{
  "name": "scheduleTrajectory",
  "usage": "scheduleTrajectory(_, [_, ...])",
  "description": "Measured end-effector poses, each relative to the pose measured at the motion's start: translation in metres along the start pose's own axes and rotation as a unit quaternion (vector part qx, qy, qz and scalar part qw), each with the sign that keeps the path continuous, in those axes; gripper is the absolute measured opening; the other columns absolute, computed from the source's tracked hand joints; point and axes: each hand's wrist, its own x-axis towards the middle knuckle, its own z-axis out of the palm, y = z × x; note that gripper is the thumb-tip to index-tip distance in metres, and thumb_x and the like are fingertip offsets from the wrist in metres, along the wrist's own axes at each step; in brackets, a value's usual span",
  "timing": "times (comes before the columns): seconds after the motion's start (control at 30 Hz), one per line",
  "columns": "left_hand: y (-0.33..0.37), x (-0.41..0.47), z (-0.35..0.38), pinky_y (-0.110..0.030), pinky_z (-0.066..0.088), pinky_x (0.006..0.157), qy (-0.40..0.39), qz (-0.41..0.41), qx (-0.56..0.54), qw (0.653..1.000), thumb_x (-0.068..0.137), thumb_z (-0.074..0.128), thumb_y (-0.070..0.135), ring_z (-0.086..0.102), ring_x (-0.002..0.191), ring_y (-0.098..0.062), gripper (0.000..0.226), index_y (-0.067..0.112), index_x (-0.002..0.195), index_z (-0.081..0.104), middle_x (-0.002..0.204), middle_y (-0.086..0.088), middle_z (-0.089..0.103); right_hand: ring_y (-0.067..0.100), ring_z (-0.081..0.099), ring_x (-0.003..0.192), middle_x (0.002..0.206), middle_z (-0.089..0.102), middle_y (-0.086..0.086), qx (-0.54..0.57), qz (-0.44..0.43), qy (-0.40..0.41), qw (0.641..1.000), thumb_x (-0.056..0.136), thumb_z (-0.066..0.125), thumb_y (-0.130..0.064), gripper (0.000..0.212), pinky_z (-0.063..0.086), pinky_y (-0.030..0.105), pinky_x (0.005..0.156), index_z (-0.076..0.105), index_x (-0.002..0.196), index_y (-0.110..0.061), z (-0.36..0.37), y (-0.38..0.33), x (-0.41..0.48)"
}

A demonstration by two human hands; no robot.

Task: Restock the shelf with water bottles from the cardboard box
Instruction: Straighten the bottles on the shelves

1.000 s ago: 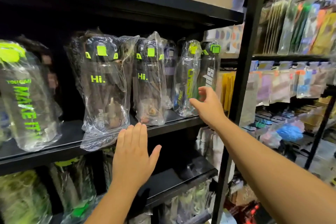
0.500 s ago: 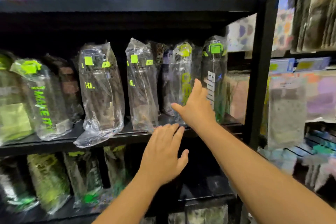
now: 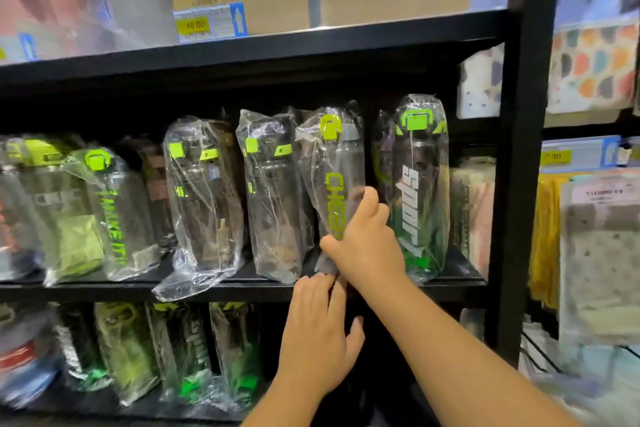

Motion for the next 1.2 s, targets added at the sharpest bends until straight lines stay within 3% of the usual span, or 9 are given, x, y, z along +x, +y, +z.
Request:
scheduleTrajectory(0.2, [0.0,0.0,0.004,-0.051,0.041,0.108,0.016,-0.004,-0.007,1.0,0.083,0.063,0.038,0.054,0.113,-0.035,0.051,0.001,0.119,0.063,0.118,-0.014,0.058,0.036,0.055,0.104,0.129,0.038,0.005,0.061,-0.014,-0.033,0.997,0.078,0.07,-0.04,0.087,0.045,0.041,0.078,0.017,0.145,-0.023,0.0,0.005,0.003])
scheduleTrajectory(0.37, [-0.005,-0.002,0.007,-0.051,0.038,0.11,0.011,0.009,-0.015,1.0,0.085,0.06,0.04,0.056,0.118,-0.034,0.051,0.002,0.121,0.063,0.122,-0.014,0.058,0.034,0.052,0.116,0.145,0.033,0.004,0.073,-0.006,-0.042,0.996,0.082,0.066,-0.039,0.093,0.046,0.042,0.087,0.009,0.154,-0.025,0.001,0.006,0.001])
scheduleTrajectory(0.53, [-0.006,-0.002,0.005,-0.051,0.037,0.111,0.01,0.007,-0.027,1.0,0.085,0.059,0.039,0.055,0.119,-0.036,0.052,0.001,0.121,0.063,0.125,-0.016,0.057,0.022,0.056,0.116,0.148,0.031,-0.004,0.083,-0.016,-0.015,0.996,0.084,0.069,-0.053,0.089,0.052,0.044,0.09,0.019,0.153,-0.027,-0.004,0.005,-0.01])
scheduleTrajectory(0.6, [-0.007,-0.003,0.002,-0.051,0.036,0.112,0.004,0.01,-0.039,0.999,0.087,0.056,0.041,0.054,0.123,-0.035,0.056,0.002,0.127,0.061,0.129,-0.015,0.057,0.018,0.053,0.118,0.146,0.032,-0.005,0.058,-0.029,0.021,0.998,0.087,0.067,-0.057,0.084,0.05,0.039,0.092,0.027,0.152,-0.023,-0.015,0.009,-0.014])
scheduleTrajectory(0.77, [-0.013,-0.005,0.005,-0.054,0.04,0.11,0.052,0.022,-0.077,0.995,0.09,0.054,0.039,0.053,0.121,-0.034,0.058,0.003,0.135,0.059,0.13,-0.014,0.056,0.018,0.045,0.112,0.12,0.047,-0.001,-0.012,-0.075,0.225,0.971,0.086,0.071,-0.038,0.045,0.045,0.032,0.093,0.058,0.123,-0.015,-0.044,0.037,-0.019])
scheduleTrajectory(0.9, [0.015,-0.005,0.005,-0.056,0.036,0.11,0.11,0.037,-0.083,0.99,0.084,0.058,0.036,0.048,0.124,-0.039,0.057,0.004,0.13,0.063,0.133,-0.02,0.053,0.027,0.038,0.132,0.135,0.043,0.007,-0.049,-0.02,0.252,0.966,0.08,0.078,-0.043,0.073,0.038,0.045,0.112,0.044,0.137,-0.013,-0.052,0.059,-0.02])
scheduleTrajectory(1.03, [0.04,0.008,0.002,-0.047,0.036,0.111,0.065,0.089,-0.108,0.988,0.079,0.059,0.035,0.055,0.119,-0.029,0.062,0.005,0.133,0.06,0.127,-0.009,0.057,0.021,0.022,0.148,0.159,0.022,0.005,0.101,0.086,0.13,0.983,0.071,0.085,-0.053,0.118,0.028,0.042,0.121,0.01,0.156,-0.019,-0.045,0.064,-0.013])
scheduleTrajectory(1.1, [0.04,0.015,0.005,-0.045,0.035,0.111,0.028,0.067,-0.101,0.992,0.08,0.056,0.039,0.057,0.117,-0.027,0.063,0.005,0.133,0.06,0.125,-0.008,0.061,0.022,0.027,0.148,0.162,0.022,0.005,0.154,0.108,0.103,0.977,0.069,0.088,-0.051,0.125,0.032,0.041,0.119,0.002,0.157,-0.026,-0.041,0.067,-0.008])
scheduleTrajectory(1.2, [0.037,0.015,0.012,-0.047,0.033,0.11,-0.012,0.077,-0.074,0.994,0.081,0.054,0.043,0.058,0.118,-0.03,0.066,0.005,0.134,0.059,0.127,-0.01,0.062,0.023,0.035,0.143,0.16,0.026,0.002,0.114,0.129,0.095,0.98,0.073,0.086,-0.047,0.117,0.039,0.041,0.113,0.005,0.156,-0.028,-0.037,0.075,-0.002])
